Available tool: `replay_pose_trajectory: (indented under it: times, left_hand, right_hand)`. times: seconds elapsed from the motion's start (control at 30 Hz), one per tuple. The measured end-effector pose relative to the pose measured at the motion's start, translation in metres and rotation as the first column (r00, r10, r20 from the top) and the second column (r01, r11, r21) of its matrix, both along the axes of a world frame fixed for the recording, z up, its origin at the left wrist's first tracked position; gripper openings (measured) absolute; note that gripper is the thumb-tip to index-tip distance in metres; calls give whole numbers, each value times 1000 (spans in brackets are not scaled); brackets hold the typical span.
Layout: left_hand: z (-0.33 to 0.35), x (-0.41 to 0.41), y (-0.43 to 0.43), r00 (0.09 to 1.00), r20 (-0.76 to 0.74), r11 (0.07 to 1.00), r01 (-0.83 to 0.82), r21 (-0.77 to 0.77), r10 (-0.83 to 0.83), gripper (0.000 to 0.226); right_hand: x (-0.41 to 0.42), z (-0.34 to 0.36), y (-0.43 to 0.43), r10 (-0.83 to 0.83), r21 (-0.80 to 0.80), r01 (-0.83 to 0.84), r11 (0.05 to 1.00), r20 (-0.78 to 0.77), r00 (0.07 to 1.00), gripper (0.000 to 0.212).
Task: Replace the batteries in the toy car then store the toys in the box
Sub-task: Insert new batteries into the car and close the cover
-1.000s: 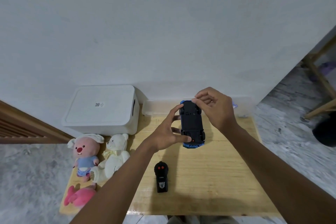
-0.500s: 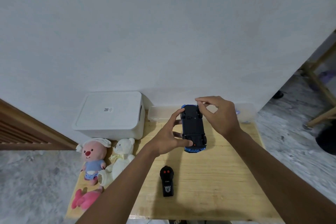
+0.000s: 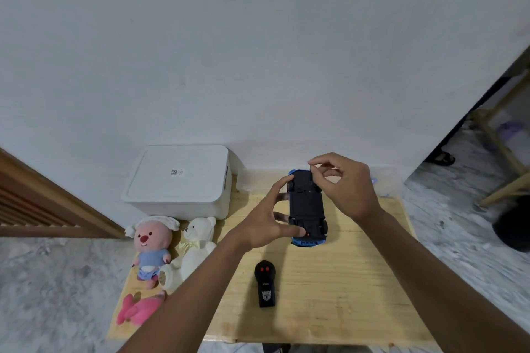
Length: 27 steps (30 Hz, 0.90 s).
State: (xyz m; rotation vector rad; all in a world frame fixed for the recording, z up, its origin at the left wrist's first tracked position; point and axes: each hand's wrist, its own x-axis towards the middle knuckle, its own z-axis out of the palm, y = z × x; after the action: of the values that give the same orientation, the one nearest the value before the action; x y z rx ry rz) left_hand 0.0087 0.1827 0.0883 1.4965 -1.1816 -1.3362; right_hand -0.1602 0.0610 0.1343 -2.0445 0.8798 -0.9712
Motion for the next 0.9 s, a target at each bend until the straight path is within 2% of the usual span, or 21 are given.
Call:
replay_pose_trajectory:
  times: [0.13, 0.3, 0.4, 0.5, 0.6, 0.7, 0.8, 0.9]
  left_hand:
    - [1, -2, 4, 1000, -14, 1000, -1, -1, 1, 108]
    - [0, -8, 6, 999, -20, 1000, 26, 10, -26, 109]
    - [0, -13, 4, 999, -27, 1000, 22, 0, -22, 107]
    - [1, -17, 2, 999, -38, 1000, 19, -8, -20, 107]
    - [1, -20, 2, 999, -33, 1000, 14, -8, -15, 106]
    - [1, -21, 3, 1000, -22, 1000, 15, -17, -15, 105]
    - [2, -23, 6, 1000, -16, 1000, 16, -12, -17, 105]
    - [2, -23, 10, 1000, -26, 1000, 2, -5, -2, 105]
  right_hand:
    - [-1, 4, -1, -41, 120, 35, 992, 43, 998, 6]
    - [-6, 8, 0, -8, 109, 5, 994, 23, 1000, 8]
    - [-12, 8, 0, 13, 27, -13, 1000, -4, 1000, 13]
    - [-21, 9, -3, 17, 87, -16, 996, -6, 1000, 16]
    - [-27, 10, -5, 2, 150, -5, 989, 15, 1000, 5]
    - [-28, 11, -4, -20, 174, 14, 985, 33, 999, 9]
    - [-29, 11, -2, -7, 115, 6, 993, 8, 1000, 7]
    - [-30, 8, 1, 19, -21, -19, 1000, -37, 999, 12]
